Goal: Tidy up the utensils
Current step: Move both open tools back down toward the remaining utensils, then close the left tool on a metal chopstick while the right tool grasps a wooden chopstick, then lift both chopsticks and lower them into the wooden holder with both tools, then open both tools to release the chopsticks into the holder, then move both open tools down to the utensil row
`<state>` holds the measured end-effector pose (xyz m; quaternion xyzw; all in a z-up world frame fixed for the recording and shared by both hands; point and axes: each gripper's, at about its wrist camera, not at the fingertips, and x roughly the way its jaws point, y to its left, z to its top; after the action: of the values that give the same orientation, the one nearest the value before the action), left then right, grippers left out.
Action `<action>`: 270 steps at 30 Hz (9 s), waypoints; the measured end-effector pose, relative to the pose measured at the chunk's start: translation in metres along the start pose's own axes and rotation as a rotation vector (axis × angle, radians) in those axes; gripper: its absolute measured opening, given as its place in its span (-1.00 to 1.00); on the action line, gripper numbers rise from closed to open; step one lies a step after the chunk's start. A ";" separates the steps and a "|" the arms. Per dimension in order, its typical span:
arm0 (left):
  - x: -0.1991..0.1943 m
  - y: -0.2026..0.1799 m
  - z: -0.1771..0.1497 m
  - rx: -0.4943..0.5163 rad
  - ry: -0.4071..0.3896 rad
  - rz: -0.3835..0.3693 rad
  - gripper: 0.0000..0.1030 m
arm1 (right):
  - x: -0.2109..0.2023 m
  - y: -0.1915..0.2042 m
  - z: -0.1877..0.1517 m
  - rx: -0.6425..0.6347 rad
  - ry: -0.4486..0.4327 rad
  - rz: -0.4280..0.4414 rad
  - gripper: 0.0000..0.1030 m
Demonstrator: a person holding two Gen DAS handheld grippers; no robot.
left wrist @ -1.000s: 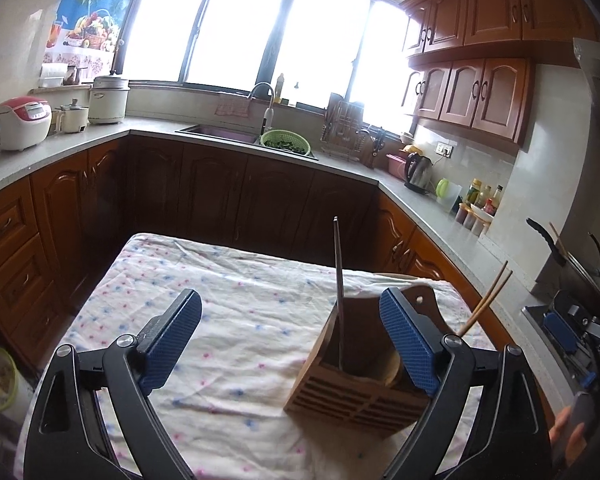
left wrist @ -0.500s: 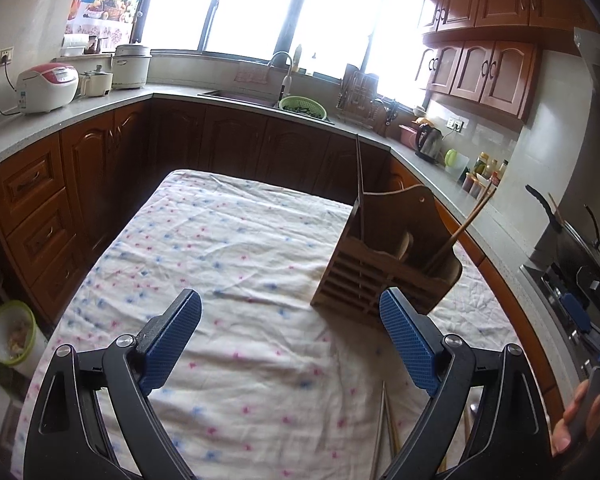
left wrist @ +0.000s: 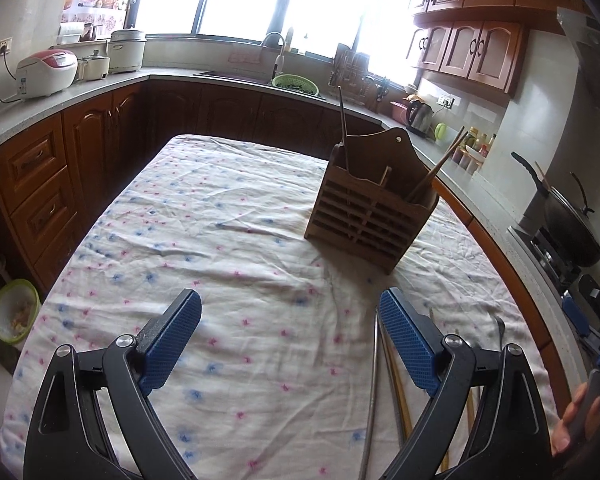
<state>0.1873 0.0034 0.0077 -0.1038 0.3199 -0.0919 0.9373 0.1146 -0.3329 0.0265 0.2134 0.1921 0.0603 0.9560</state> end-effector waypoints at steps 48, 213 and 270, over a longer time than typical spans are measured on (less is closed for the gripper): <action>0.102 -0.057 -0.059 0.317 0.337 0.111 0.30 | 0.074 -0.030 -0.068 -0.005 0.371 -0.045 -0.20; 0.151 -0.050 0.186 0.076 -0.179 -0.093 -0.90 | 0.177 0.046 0.099 -0.151 -0.080 -0.017 -0.91; 0.010 -0.025 0.003 0.048 0.069 -0.062 0.78 | -0.001 -0.021 0.001 0.019 0.029 -0.055 0.68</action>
<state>0.1940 -0.0225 0.0102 -0.0881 0.3462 -0.1318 0.9247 0.1151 -0.3520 0.0186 0.2160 0.2125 0.0352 0.9523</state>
